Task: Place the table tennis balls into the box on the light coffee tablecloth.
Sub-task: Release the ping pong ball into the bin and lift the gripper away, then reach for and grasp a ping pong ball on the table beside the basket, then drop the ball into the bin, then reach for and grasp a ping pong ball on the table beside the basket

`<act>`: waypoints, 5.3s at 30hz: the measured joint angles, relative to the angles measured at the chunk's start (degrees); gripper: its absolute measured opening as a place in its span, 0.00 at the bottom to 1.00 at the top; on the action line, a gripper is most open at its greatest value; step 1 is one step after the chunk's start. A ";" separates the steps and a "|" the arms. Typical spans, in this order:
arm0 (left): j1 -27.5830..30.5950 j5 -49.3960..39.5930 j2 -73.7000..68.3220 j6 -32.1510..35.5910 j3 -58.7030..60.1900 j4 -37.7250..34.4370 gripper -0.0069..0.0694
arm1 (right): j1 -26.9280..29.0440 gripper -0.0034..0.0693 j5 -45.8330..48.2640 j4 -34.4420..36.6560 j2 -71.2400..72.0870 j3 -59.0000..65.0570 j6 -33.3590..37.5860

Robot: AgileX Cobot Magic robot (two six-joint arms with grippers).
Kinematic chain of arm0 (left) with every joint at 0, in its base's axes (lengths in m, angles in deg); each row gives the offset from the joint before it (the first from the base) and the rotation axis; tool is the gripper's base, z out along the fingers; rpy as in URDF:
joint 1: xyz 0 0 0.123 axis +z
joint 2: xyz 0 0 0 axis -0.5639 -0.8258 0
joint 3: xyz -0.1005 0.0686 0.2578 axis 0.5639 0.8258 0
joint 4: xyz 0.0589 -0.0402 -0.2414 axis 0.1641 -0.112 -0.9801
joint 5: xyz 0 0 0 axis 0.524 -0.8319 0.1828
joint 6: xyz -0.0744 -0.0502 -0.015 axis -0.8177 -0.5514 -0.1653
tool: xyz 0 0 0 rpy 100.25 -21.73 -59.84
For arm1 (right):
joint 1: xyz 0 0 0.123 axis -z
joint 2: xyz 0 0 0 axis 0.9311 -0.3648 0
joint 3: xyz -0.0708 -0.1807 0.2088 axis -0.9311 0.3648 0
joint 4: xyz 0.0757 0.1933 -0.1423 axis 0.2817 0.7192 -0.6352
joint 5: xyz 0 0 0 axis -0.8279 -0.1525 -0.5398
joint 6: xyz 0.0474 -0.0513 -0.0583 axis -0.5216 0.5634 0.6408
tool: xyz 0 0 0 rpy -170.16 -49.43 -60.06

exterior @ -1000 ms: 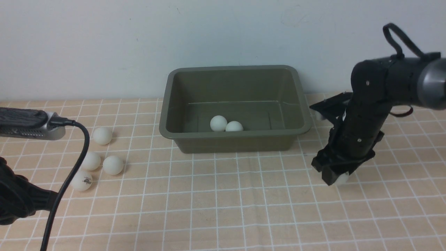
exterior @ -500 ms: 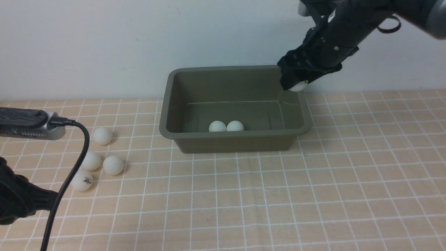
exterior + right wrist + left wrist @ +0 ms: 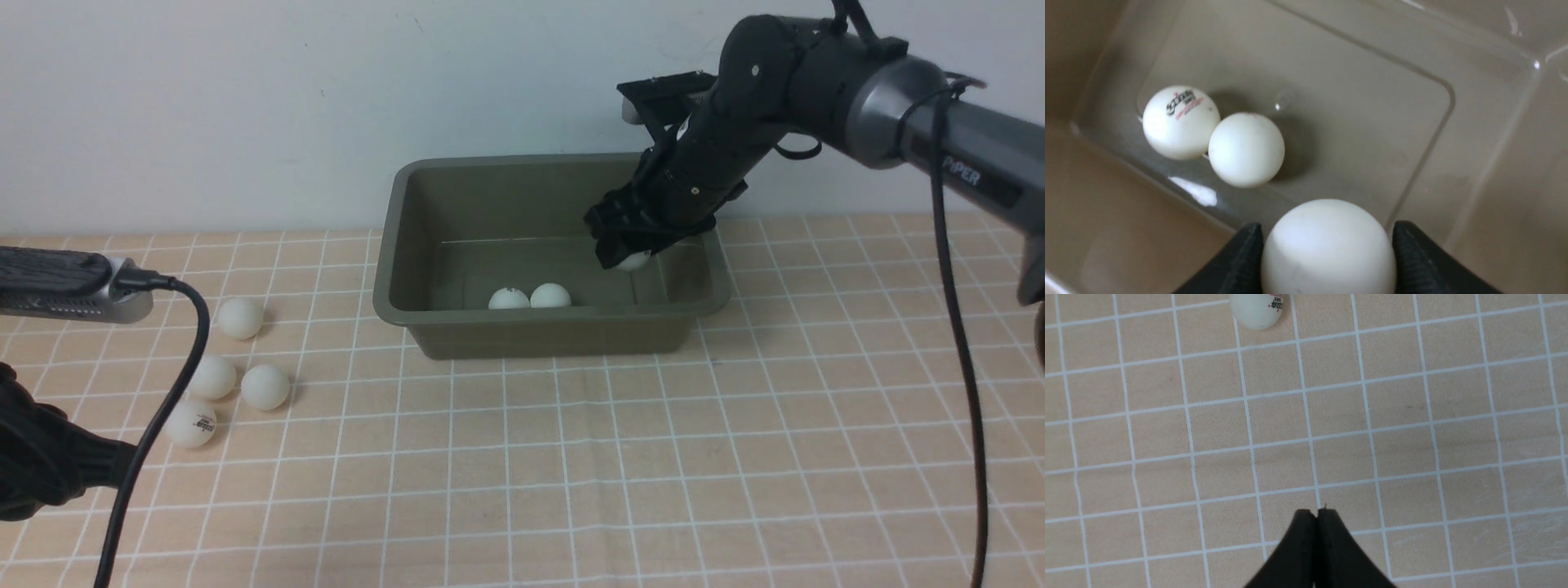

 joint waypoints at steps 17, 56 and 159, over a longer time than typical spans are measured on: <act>0.00 11.21 0.00 7.55 0.00 0.42 0.13 | 0.00 0.66 3.74 -3.43 0.98 -7.49 3.01; 3.56 18.49 -39.18 -8.14 -15.97 9.96 0.67 | 16.38 0.02 0.53 -13.59 107.37 57.57 -4.86; 0.38 -5.17 -55.36 3.05 -56.04 4.08 0.59 | 16.44 0.02 4.24 -10.39 104.20 58.29 -4.55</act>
